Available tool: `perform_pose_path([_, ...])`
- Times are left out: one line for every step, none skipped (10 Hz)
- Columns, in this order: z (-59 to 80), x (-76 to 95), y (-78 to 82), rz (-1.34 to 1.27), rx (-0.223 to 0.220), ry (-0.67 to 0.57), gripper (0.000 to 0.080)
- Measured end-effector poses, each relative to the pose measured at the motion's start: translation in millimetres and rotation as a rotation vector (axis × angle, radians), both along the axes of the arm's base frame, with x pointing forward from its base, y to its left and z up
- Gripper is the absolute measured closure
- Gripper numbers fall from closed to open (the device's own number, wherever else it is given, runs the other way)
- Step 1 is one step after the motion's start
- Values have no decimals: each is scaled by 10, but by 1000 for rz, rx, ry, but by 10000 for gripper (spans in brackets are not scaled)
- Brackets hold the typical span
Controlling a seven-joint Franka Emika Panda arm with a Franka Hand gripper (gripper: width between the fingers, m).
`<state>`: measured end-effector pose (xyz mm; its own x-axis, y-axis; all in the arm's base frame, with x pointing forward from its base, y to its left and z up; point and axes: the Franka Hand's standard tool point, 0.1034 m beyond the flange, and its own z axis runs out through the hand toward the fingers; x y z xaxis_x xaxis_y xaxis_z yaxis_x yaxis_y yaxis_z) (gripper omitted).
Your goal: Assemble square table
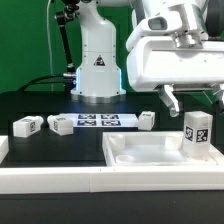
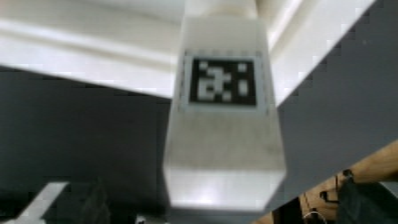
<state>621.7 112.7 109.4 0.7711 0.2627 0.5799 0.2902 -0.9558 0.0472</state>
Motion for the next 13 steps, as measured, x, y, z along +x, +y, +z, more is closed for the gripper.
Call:
perform_pose_path([19,0,-1,1,1,13,150])
perform_pose_path([-4,-15,35,9,2,39,150])
perform_pose_path([-7,-14,33,9,2,39,150])
perform_pose_path([-39,-48,75,16,7,89,150])
perform_pose_path([-50,-90,154,25,16,192,150])
perform_pose_path([-44,-78,181,34,17,260,150])
perform_pose_path([-69,-90,191,41,17,327,150])
perform_pose_path([-88,-92,189,44,18,362,150])
perform_pose_path([-108,-137,200,54,18,436,150])
perform_pose_path([-102,-150,177,63,14,497,150])
perform_pose_path([-82,-164,154,79,3,571,150])
perform_pose_path([-61,-125,134,79,6,594,150])
perform_pose_path([-64,-123,145,80,6,594,150])
